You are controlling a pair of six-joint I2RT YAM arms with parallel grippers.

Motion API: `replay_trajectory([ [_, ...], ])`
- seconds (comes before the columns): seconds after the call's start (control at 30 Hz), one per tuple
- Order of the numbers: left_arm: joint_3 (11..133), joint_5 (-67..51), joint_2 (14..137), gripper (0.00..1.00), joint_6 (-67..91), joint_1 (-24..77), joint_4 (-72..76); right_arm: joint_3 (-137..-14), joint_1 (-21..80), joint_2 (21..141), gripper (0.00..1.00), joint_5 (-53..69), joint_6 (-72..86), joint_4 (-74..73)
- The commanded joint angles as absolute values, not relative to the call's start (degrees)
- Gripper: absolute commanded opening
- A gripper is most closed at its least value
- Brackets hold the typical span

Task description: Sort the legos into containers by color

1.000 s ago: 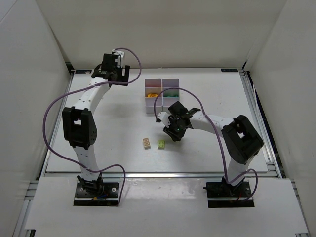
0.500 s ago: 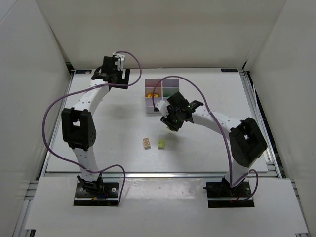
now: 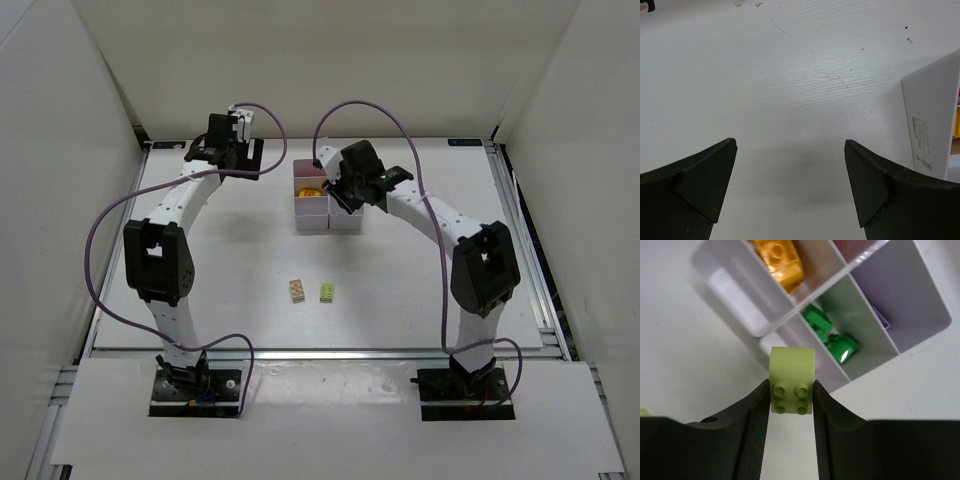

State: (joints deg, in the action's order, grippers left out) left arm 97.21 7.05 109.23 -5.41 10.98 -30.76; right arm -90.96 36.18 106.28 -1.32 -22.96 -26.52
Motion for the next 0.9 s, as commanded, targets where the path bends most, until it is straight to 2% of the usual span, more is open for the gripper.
replay_trajectory([
  [0.0, 98.17, 6.68, 105.38, 0.99, -5.71, 10.72, -29.62, -95.27, 34.37, 108.71, 0.03, -2.99, -23.29, -25.75],
  [0.33, 99.76, 6.94, 106.61, 1.00, -6.06, 10.72, -29.71, -94.92, 33.84, 110.83, 0.08, -2.99, -24.52, -24.70],
  [0.5, 100.02, 7.03, 106.87, 0.99, -6.06, 10.72, -29.62, -95.80, 33.66, 112.15, 0.15, -2.99, -25.49, -24.35],
  [0.77, 100.37, 7.12, 107.14, 0.99, -6.24, 10.64, -29.62, -96.77, 33.13, 114.43, 0.17, -4.22, -26.19, -22.94],
  [0.83, 100.37, 7.21, 107.31, 0.99, -6.15, 10.63, -29.62, -97.03, 33.13, 114.70, 0.22, -4.31, -26.19, -22.94],
  [0.87, 100.46, 7.29, 107.49, 0.99, -6.15, 10.63, -29.62, -96.94, 33.13, 114.70, 0.28, -4.31, -26.19, -22.85],
])
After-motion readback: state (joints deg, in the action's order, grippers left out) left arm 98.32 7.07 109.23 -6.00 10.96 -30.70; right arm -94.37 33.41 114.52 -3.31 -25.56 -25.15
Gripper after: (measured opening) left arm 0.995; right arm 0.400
